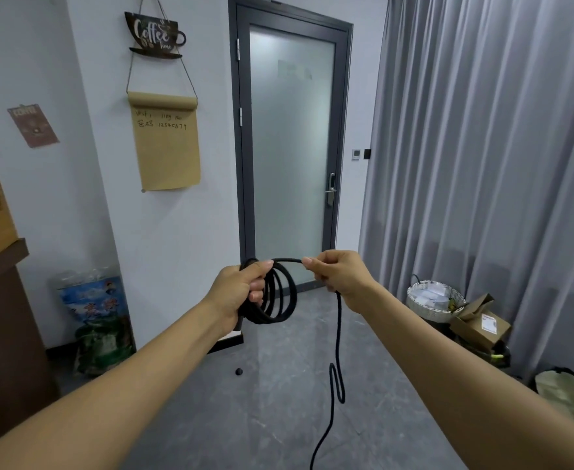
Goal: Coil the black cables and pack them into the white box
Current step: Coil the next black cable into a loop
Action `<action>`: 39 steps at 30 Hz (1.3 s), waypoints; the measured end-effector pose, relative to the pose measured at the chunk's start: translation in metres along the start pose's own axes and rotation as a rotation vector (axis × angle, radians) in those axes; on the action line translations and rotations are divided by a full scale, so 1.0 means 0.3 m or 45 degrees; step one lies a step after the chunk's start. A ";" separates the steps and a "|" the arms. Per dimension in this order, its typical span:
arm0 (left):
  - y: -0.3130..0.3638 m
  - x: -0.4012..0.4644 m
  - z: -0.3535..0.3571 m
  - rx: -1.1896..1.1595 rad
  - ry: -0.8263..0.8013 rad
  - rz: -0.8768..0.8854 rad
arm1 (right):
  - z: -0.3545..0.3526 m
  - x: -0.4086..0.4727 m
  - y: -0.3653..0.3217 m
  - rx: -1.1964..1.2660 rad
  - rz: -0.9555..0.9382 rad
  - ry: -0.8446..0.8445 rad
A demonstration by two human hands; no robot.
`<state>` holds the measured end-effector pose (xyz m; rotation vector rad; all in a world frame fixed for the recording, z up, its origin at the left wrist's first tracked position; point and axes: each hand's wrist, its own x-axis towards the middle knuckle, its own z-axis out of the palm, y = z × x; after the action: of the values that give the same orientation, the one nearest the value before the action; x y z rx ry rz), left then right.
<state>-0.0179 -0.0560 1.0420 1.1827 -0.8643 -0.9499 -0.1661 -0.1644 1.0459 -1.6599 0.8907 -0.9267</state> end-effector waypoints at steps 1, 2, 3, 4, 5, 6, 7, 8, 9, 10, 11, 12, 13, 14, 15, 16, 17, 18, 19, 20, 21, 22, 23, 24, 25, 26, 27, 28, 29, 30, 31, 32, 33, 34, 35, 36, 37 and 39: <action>0.000 0.005 -0.020 -0.011 0.042 0.001 | -0.013 -0.002 0.016 -0.003 0.020 0.010; 0.000 0.012 -0.042 -0.022 0.089 -0.002 | -0.027 -0.004 0.032 -0.009 0.036 0.024; 0.000 0.019 -0.069 -0.034 0.143 -0.005 | -0.043 -0.007 0.046 -0.028 0.046 0.045; 0.002 0.028 -0.098 -0.043 0.200 -0.006 | -0.061 -0.010 0.059 -0.060 0.052 0.069; 0.006 0.037 -0.129 -0.045 0.255 -0.004 | -0.080 -0.012 0.070 -0.099 0.055 0.096; 0.009 0.046 -0.163 -0.031 0.301 -0.001 | -0.101 -0.014 0.080 -0.136 0.060 0.119; 0.015 0.053 -0.194 -0.004 0.338 0.000 | -0.121 -0.014 0.087 -0.170 0.061 0.135; 0.019 0.059 -0.222 0.026 0.371 0.001 | -0.136 -0.014 0.090 -0.206 0.055 0.143; 0.023 0.065 -0.245 0.047 0.401 0.001 | -0.145 -0.014 0.090 -0.244 0.042 0.147; 0.024 0.070 -0.260 0.061 0.432 0.004 | -0.145 -0.013 0.086 -0.288 0.020 0.151; 0.026 0.075 -0.266 0.070 0.463 0.012 | -0.136 -0.009 0.081 -0.346 -0.013 0.156; 0.027 0.079 -0.265 0.087 0.495 0.029 | -0.120 -0.005 0.073 -0.424 -0.059 0.163; 0.028 0.083 -0.257 0.118 0.526 0.057 | -0.100 -0.001 0.063 -0.514 -0.111 0.170; 0.029 0.087 -0.245 0.164 0.552 0.096 | -0.078 0.002 0.054 -0.609 -0.167 0.169; 0.031 0.088 -0.231 0.211 0.571 0.142 | -0.056 0.004 0.045 -0.707 -0.221 0.150; 0.033 0.085 -0.214 0.258 0.576 0.190 | -0.036 0.001 0.034 -0.807 -0.268 0.108; 0.034 0.081 -0.194 0.301 0.570 0.237 | -0.015 -0.005 0.021 -0.905 -0.312 0.047; 0.035 0.076 -0.175 0.347 0.558 0.277 | 0.008 -0.013 0.004 -0.991 -0.354 -0.023; 0.033 0.073 -0.155 0.396 0.547 0.311 | 0.031 -0.022 -0.014 -1.052 -0.393 -0.098; 0.031 0.069 -0.135 0.453 0.536 0.341 | 0.054 -0.033 -0.034 -1.077 -0.432 -0.172; 0.029 0.065 -0.116 0.511 0.524 0.374 | 0.075 -0.045 -0.054 -1.062 -0.466 -0.245; 0.026 0.063 -0.100 0.567 0.502 0.400 | 0.094 -0.056 -0.074 -1.008 -0.490 -0.317; 0.022 0.062 -0.087 0.607 0.472 0.414 | 0.108 -0.066 -0.093 -0.928 -0.502 -0.384; 0.020 0.059 -0.077 0.633 0.440 0.412 | 0.119 -0.073 -0.109 -0.841 -0.504 -0.438; 0.016 0.058 -0.070 0.650 0.408 0.407 | 0.125 -0.080 -0.124 -0.755 -0.498 -0.471; 0.015 0.054 -0.064 0.659 0.376 0.391 | 0.128 -0.084 -0.136 -0.672 -0.486 -0.484; 0.011 0.054 -0.059 0.660 0.343 0.377 | 0.127 -0.085 -0.144 -0.588 -0.473 -0.482; 0.009 0.051 -0.054 0.646 0.299 0.360 | 0.122 -0.083 -0.148 -0.506 -0.459 -0.468; 0.007 0.047 -0.049 0.616 0.244 0.340 | 0.116 -0.079 -0.149 -0.426 -0.444 -0.453; 0.009 0.038 -0.042 0.575 0.184 0.321 | 0.109 -0.075 -0.150 -0.357 -0.430 -0.442; 0.009 0.029 -0.033 0.527 0.134 0.300 | 0.105 -0.071 -0.149 -0.297 -0.416 -0.433; 0.011 0.021 -0.024 0.469 0.096 0.273 | 0.101 -0.068 -0.148 -0.241 -0.401 -0.422; 0.014 0.013 -0.015 0.389 0.068 0.232 | 0.099 -0.063 -0.145 -0.193 -0.384 -0.408; 0.013 0.009 -0.009 0.295 0.039 0.185 | 0.098 -0.059 -0.142 -0.160 -0.372 -0.391; 0.012 0.007 -0.004 0.199 0.005 0.134 | 0.098 -0.053 -0.139 -0.150 -0.364 -0.372; 0.013 0.005 0.000 0.120 -0.032 0.086 | 0.098 -0.049 -0.137 -0.156 -0.355 -0.351; 0.013 0.005 0.003 0.069 -0.064 0.041 | 0.097 -0.047 -0.136 -0.168 -0.347 -0.333; 0.013 0.004 0.006 0.026 -0.111 -0.025 | 0.095 -0.045 -0.134 -0.191 -0.335 -0.309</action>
<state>-0.0187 -0.0572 1.0464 1.1761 -0.9354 -1.0168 -0.1415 -0.1317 1.0764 -2.0049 0.5982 -0.8240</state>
